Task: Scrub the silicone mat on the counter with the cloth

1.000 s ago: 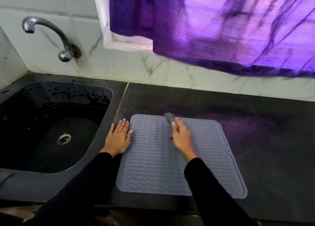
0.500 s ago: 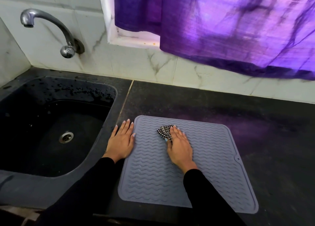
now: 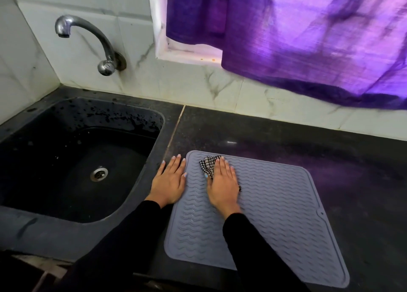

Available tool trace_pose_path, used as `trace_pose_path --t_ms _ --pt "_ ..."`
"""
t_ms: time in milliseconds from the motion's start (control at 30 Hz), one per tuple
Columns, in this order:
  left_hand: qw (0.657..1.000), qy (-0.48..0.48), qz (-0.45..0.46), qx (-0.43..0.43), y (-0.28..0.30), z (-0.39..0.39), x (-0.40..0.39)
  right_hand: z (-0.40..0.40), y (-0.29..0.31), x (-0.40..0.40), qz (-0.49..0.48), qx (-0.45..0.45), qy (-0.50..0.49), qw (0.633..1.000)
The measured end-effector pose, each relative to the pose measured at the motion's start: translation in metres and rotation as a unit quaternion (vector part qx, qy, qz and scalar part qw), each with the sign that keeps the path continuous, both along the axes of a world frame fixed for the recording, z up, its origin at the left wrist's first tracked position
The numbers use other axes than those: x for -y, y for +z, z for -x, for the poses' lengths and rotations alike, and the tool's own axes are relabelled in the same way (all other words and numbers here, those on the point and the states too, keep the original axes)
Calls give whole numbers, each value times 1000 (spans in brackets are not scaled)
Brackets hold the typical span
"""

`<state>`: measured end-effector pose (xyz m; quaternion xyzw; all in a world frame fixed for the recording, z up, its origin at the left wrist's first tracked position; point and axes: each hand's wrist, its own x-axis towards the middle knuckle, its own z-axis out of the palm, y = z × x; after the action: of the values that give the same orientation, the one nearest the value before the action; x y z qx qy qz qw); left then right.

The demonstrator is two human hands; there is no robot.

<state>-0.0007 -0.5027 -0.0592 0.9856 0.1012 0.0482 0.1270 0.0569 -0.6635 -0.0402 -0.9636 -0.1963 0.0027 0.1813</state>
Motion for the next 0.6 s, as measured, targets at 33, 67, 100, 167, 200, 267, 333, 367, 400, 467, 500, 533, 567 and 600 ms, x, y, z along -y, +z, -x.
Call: trace_pose_path --t_ms 33,67,100,167,200,267,333,367,400,467,500,533,567,600 --pt "1000 1 -4 2 -1 0 0 3 -6 -1 19 27 -5 999" --pt "1000 2 -12 1 -2 -1 0 3 -9 -1 23 36 -13 999" --pt "1000 3 -20 0 -3 -1 0 1 -10 -2 24 33 -15 999" --pt "1000 2 -25 -2 -3 -1 -1 -5 -11 -1 26 21 -3 999" --pt "1000 3 -25 0 -4 -2 -1 -8 -11 0 24 18 6 1000" --pt "1000 3 -22 5 -5 -2 -1 -13 -7 4 15 -1 27 1000" --pt "1000 2 -21 4 -5 -3 -2 -17 -1 7 -3 -28 42 999" --pt "1000 1 -18 3 -5 -2 -2 -19 2 8 -15 -52 47 997" --pt "1000 0 -16 2 -4 -2 -1 -22 7 8 -50 -91 41 994" --pt "1000 0 -12 -7 -3 -2 -2 -33 18 10 -217 -222 -25 950" --pt "1000 -2 -12 -10 -2 -2 -2 -39 28 16 -331 -310 -78 888" --pt "1000 -3 -11 -12 -2 -1 -2 -43 39 24 -430 -390 -124 805" --pt "1000 -3 -10 -12 -1 -1 -2 -46 48 33 -502 -418 -155 741" --pt "1000 -2 -8 -12 -1 0 -2 -50 51 42 -543 -411 -183 709"
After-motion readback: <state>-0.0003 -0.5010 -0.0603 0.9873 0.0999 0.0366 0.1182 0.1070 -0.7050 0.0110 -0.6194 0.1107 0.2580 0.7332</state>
